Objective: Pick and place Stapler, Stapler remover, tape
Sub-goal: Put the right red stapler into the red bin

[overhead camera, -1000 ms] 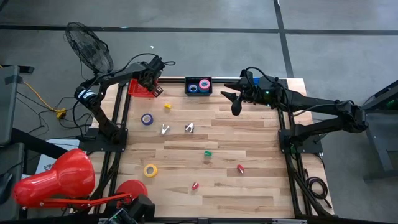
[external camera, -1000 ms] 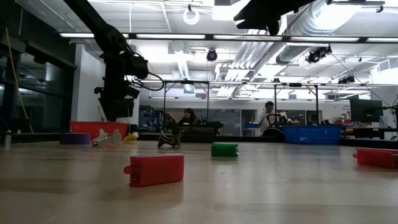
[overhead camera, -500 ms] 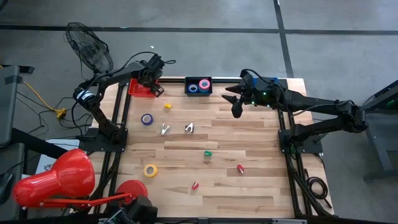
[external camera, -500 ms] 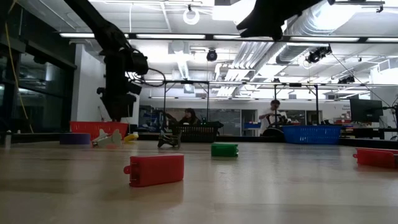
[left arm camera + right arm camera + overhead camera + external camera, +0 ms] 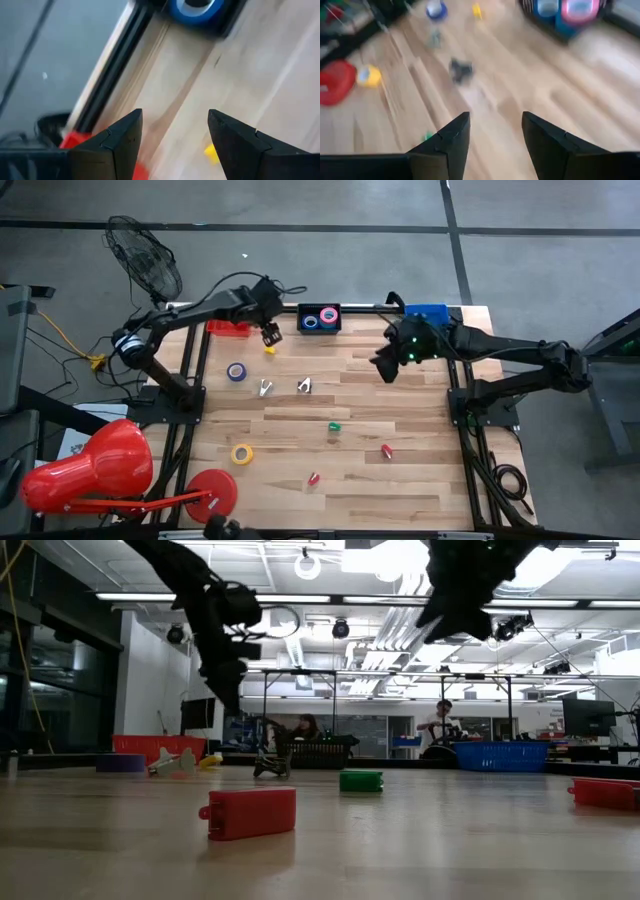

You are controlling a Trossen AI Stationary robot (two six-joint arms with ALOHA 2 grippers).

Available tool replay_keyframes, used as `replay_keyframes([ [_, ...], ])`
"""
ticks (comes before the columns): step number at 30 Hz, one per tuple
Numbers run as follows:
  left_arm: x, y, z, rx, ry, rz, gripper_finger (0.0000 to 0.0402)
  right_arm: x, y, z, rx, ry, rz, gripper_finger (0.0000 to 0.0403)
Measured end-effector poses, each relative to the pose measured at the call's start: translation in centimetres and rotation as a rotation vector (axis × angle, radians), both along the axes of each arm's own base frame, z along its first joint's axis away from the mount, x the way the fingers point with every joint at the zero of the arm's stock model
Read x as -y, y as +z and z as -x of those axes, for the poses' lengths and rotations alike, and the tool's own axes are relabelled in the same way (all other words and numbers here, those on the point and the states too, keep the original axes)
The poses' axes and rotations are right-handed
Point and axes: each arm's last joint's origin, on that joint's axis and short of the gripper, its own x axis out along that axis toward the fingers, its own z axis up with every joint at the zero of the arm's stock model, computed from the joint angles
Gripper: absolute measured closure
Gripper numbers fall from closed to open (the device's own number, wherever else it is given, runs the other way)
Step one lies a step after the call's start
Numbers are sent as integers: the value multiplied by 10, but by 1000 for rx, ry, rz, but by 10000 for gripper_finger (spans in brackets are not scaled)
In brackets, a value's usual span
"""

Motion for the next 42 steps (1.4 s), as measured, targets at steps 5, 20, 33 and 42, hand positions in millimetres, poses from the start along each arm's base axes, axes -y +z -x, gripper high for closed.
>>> replay_keyframes([
  [5,15,8,-13,38,-30,-60,181,-20,-10,6,-122,-19,-132,231],
  [20,24,13,-17,96,-113,-21,181,-86,-42,13,-485,-250,-418,231],
  [33,26,13,-19,117,-216,19,181,-126,-78,-6,-649,-361,-530,231],
  [42,26,12,-19,106,-245,9,181,-152,-111,-24,-717,-310,-518,231],
])
